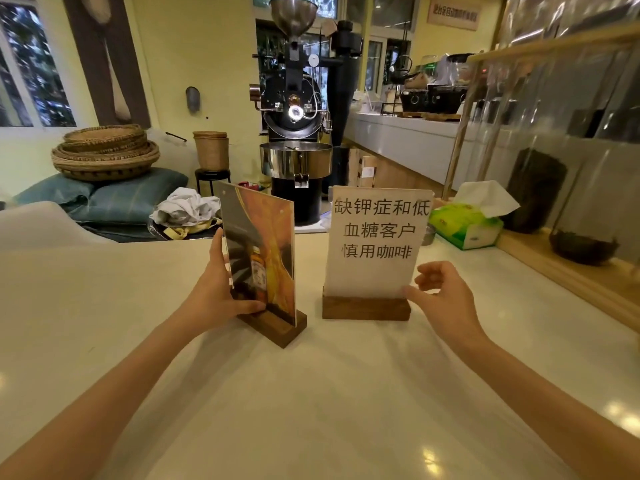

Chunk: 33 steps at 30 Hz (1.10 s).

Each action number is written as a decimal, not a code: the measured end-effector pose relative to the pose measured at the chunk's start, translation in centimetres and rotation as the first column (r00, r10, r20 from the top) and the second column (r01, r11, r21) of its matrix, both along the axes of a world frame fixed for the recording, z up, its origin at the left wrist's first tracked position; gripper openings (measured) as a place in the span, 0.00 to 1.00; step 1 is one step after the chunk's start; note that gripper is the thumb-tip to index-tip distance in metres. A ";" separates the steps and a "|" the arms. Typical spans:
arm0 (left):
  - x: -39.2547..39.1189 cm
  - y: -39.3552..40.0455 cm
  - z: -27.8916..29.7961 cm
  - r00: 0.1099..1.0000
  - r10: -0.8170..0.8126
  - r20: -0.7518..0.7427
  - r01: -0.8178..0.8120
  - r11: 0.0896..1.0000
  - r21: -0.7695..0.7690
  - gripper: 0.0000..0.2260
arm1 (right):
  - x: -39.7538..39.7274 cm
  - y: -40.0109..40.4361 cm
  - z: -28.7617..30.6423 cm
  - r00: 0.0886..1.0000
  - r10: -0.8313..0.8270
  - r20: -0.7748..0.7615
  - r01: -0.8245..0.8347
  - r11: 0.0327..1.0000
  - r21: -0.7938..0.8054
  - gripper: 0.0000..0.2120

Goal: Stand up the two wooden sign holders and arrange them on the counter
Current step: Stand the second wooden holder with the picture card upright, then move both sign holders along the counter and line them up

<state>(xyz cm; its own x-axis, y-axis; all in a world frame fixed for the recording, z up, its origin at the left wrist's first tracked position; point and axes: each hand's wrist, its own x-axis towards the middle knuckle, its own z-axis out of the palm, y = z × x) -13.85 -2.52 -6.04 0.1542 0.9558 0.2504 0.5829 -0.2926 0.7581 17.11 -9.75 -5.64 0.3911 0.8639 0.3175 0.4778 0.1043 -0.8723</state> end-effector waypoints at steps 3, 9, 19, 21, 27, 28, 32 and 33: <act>0.0 -0.1 -0.3 0.999 0.021 -0.029 -0.020 1.000 0.022 0.58 | 0.7 1.1 0.0 1.000 0.022 -0.003 -0.022 0.996 -0.091 0.27; 0.0 0.1 -0.4 0.998 0.047 -0.046 -0.045 0.998 0.036 0.57 | 1.1 2.4 -0.4 0.952 0.299 -0.066 -0.306 0.943 -0.131 0.22; 1.6 1.2 -0.3 0.999 0.036 -0.032 -0.036 0.999 0.029 0.57 | 3.2 2.3 0.6 0.956 0.292 -0.019 -0.292 0.945 -0.145 0.18; 2.2 1.5 -0.3 0.999 0.028 -0.026 -0.027 0.999 0.030 0.57 | 3.8 2.0 0.6 0.961 0.278 -0.008 -0.276 0.950 -0.146 0.18; 5.2 2.7 -0.2 1.000 -0.026 0.010 0.025 0.996 0.083 0.57 | 6.1 1.0 0.7 0.963 0.264 0.058 -0.254 0.957 -0.142 0.19; 5.8 2.9 -0.3 0.999 -0.034 0.011 0.033 0.996 0.088 0.57 | 6.6 0.9 0.8 0.965 0.255 0.062 -0.245 0.959 -0.144 0.19; 8.9 4.2 -0.3 0.997 -0.079 0.023 0.077 0.994 0.083 0.57 | 8.7 0.4 0.7 0.975 0.208 0.080 -0.195 0.971 -0.139 0.19; 9.7 4.5 -0.3 0.995 -0.097 0.021 0.095 0.991 0.090 0.57 | 9.2 0.2 0.6 0.979 0.190 0.077 -0.179 0.975 -0.133 0.19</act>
<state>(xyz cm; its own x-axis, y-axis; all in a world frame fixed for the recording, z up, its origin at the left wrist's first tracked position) -4.14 2.02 -6.30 0.2367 0.9108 0.3382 0.5299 -0.4128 0.7408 26.33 -9.51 -5.02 0.1962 0.9536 0.2284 0.5362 0.0907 -0.8392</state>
